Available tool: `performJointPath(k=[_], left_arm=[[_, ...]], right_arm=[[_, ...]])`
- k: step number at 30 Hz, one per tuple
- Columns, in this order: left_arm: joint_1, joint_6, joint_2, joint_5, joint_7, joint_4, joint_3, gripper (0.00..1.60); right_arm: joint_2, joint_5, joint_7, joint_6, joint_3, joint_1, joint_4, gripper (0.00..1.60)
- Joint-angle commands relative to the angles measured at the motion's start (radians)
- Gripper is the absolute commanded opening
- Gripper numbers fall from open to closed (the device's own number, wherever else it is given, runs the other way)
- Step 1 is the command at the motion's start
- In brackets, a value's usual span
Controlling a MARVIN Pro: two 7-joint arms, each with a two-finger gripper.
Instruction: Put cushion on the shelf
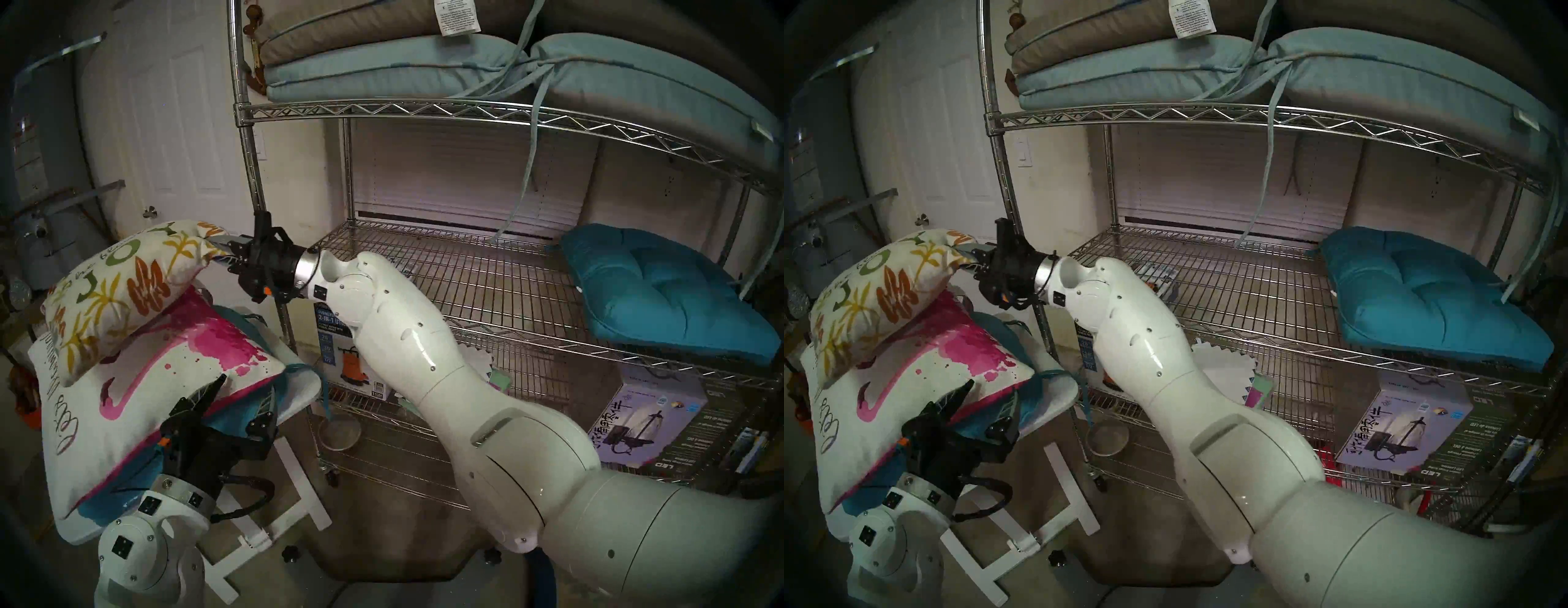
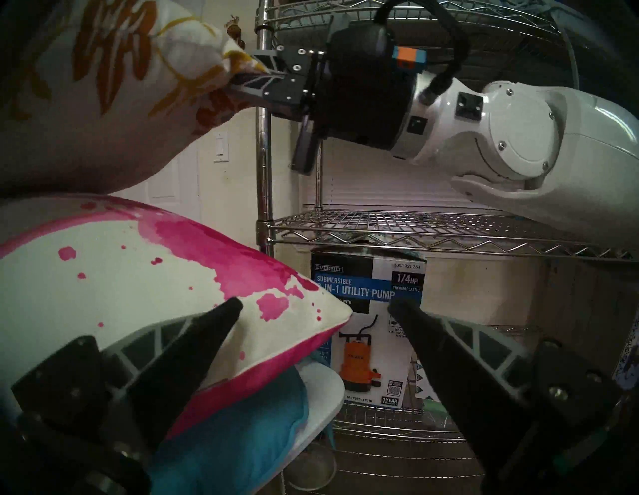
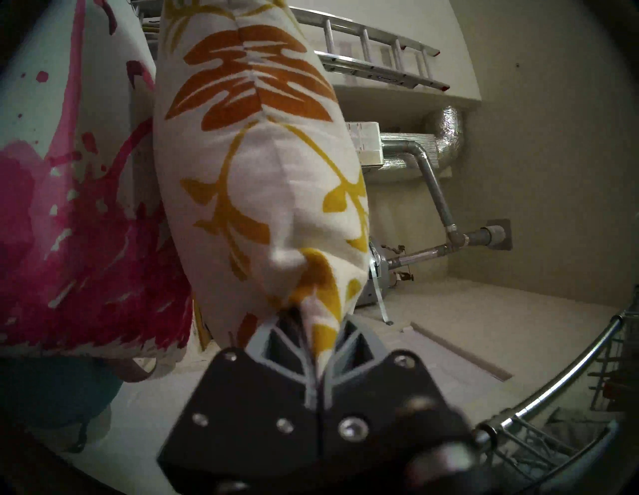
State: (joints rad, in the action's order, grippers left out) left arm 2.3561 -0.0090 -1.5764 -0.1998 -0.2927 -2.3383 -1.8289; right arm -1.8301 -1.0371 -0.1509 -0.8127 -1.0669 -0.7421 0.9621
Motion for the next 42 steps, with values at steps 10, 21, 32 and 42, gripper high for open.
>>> performJointPath(k=[10,21,32,42], left_arm=[[-0.002,-0.004,-0.001,0.0,0.0,-0.017,0.001,1.6],[-0.002,-0.004,-0.001,0.0,0.0,-0.018,0.001,1.6],[-0.001,-0.003,-0.002,0.001,0.0,-0.019,0.001,1.6],[-0.001,-0.003,-0.002,0.001,0.001,-0.02,0.001,1.6]], right_arm=[[0.173,0.07,0.007,-0.064,-0.123,-0.134,0.227,0.0],[0.305,0.107,-0.048,-0.063,-0.229,-0.22,0.383,0.0],[0.381,0.19,-0.172,-0.019,-0.333,-0.264,0.485,0.0],[0.43,0.267,-0.284,0.01,-0.408,-0.247,0.493,0.0]])
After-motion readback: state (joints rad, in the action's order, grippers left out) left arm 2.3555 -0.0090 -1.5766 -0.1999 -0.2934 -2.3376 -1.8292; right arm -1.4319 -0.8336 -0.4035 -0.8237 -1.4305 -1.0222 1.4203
